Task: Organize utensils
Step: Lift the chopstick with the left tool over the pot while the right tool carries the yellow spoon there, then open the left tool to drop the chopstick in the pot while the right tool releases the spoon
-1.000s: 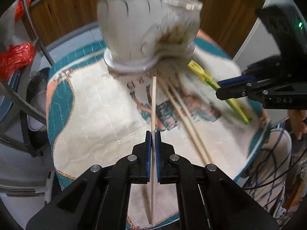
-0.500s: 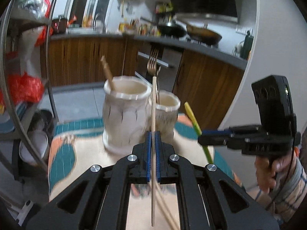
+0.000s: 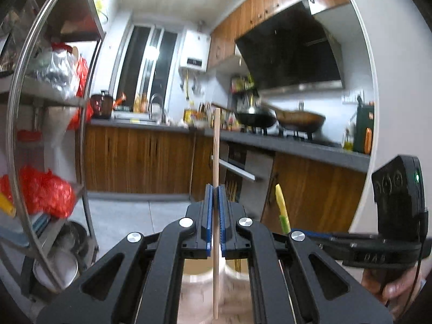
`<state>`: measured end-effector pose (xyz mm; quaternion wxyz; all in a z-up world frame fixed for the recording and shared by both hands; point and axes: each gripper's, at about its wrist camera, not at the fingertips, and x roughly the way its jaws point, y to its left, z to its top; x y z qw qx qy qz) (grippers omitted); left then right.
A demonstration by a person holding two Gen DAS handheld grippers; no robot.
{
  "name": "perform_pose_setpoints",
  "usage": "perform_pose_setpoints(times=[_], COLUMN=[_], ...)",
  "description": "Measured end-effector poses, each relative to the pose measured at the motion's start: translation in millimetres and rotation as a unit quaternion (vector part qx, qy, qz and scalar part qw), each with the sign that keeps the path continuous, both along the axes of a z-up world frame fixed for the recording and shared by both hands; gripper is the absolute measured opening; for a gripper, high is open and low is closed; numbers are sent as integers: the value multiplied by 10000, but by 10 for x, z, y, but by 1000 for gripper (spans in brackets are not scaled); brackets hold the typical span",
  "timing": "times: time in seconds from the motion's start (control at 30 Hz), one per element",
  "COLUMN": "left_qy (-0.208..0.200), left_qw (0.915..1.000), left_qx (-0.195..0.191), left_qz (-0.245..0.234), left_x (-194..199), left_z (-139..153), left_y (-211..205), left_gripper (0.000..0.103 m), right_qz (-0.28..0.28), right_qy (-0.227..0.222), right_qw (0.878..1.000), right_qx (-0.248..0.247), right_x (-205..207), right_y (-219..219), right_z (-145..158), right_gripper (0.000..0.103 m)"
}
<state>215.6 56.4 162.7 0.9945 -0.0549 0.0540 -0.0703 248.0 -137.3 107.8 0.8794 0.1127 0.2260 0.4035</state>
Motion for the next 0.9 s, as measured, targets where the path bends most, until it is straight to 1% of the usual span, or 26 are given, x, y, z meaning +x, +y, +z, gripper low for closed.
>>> perform_pose_setpoints(times=[0.13,0.27,0.37,0.5,0.67,0.9], left_qy=[-328,-568,-754,-805,-804,-596], left_qw=[9994,9978,9959,9945,9920,9923], left_qx=[-18,-58,42,289,676,845], left_qz=[141,327,502,610,699,676], left_x=[148,224,246,270,293,371], left_z=[64,92,51,-83,-245,-419], left_y=[-13,-33,-58,-168,-332,-421], left_gripper=[4,4,4,4,4,4], right_qz=[-38,-109,-220,-378,-487,-476], right_qy=[-148,-274,-312,-280,-220,-283], right_qw=[9998,9995,9992,9988,9985,9974], right_qx=[142,96,140,120,-88,-454], right_x=[174,329,410,511,576,507], right_y=[34,93,97,114,185,278], right_z=[-7,-21,-48,-141,-309,-422], right_gripper=[11,10,11,11,11,11])
